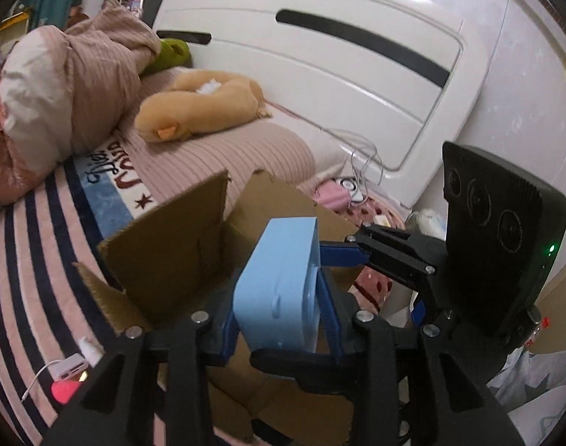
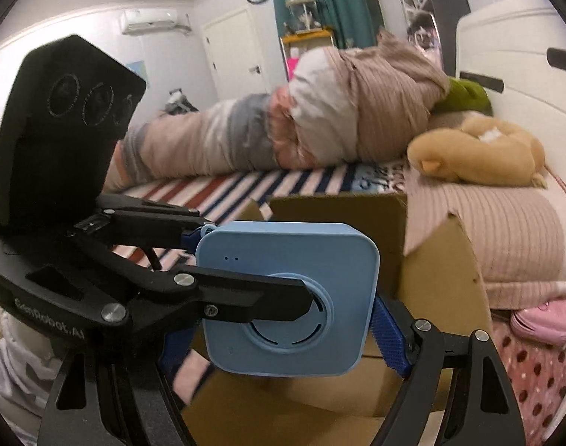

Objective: Organize rigid objects
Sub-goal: 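Carry the blue device into the cardboard box and open the right gripper, then grasp the roll of tape with the right gripper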

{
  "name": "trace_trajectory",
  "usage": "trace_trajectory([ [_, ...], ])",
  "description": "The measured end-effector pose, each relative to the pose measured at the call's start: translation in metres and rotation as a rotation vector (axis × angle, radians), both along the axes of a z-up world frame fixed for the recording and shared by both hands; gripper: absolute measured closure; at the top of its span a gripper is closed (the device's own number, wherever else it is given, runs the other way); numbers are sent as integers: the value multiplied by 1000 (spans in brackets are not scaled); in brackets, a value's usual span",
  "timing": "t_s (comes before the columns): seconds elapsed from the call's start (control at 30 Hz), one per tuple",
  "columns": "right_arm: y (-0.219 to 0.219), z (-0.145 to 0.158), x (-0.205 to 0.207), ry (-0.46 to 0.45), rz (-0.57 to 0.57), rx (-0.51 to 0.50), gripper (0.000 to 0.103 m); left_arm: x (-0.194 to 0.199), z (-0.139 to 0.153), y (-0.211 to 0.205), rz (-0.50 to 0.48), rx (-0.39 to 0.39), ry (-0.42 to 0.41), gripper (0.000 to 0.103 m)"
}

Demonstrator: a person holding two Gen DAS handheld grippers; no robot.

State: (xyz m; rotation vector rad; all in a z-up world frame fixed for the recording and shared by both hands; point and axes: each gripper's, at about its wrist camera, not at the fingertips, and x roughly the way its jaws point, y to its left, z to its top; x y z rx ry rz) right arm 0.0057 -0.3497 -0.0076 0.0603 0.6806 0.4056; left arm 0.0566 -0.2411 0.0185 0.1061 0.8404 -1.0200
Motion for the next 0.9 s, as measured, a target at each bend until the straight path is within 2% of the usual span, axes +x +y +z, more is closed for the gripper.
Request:
trace_trajectory([
  [0.1, -1, -3, -1, 30, -7, -19, 24, 0, -5, -5, 1, 24, 0, 68],
  [0.17, -1, -3, -2, 32, -28, -44, 23, 1, -8, -6, 9, 38, -14, 63],
  [0.23, -2, -4, 0, 37, -49, -71, 23, 1, -7, -3, 11, 37, -23, 54],
  [0.37, -3, -3, -1, 44, -56, -73, 23, -4, -2, 7, 33, 30, -49, 47],
  [0.43, 1, -1, -1, 42, -59, -83, 22, -6, 3, 15, 55, 20, -63, 36],
  [0.5, 6, 2, -3, 35, -59, -93, 21, -8, 8, 26, 87, 6, -81, 32],
  [0.67, 32, 16, -9, -28, -49, -138, 6, -18, 20, 73, 227, -29, -136, 19],
  [0.9, 99, 32, -9, -103, 15, -163, 5, -28, 17, 169, 477, -26, -191, 17],
])
